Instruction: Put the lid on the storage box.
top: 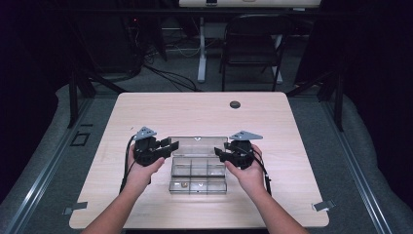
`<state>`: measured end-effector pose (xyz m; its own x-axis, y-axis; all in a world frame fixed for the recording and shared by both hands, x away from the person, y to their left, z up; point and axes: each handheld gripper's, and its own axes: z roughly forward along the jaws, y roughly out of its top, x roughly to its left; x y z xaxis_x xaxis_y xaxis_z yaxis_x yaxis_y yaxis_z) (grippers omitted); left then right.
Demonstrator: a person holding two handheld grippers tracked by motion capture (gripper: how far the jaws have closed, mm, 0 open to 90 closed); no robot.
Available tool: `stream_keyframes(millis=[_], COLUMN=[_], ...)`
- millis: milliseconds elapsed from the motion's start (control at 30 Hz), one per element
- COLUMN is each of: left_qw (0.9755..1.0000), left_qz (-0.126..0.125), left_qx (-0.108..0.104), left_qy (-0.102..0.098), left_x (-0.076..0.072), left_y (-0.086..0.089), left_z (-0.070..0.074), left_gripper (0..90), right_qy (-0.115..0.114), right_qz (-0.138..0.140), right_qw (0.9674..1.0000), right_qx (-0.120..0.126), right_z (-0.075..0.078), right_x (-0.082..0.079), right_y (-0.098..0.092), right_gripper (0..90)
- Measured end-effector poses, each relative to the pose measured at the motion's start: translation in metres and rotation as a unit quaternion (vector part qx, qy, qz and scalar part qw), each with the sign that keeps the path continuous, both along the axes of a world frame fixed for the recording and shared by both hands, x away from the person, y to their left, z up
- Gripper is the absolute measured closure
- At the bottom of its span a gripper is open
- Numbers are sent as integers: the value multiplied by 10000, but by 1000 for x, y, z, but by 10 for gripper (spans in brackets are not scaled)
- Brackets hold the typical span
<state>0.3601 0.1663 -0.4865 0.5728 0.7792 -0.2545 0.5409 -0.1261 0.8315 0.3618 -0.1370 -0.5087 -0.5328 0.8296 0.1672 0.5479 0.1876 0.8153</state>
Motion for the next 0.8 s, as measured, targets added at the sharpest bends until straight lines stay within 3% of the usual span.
stream_keyframes(millis=[100, 333, 800], left_qw=[10000, 10000, 9999], left_qz=[-2, 36, -1], left_qx=[75, 29, 51], left_qy=[-44, -66, -93], left_x=[-2, -7, -15], left_y=[1, 4, 6], left_z=[2, 7, 9], left_gripper=[610, 649, 651], right_qy=[-5, -10, -28], right_qz=[-4, 5, 29], right_qw=[10000, 10000, 10000], right_qx=[-11, -16, -6], right_z=[0, -1, -1], right_x=[-1, -2, -6], right_y=[0, 0, -1], right_gripper=[532, 532, 519])
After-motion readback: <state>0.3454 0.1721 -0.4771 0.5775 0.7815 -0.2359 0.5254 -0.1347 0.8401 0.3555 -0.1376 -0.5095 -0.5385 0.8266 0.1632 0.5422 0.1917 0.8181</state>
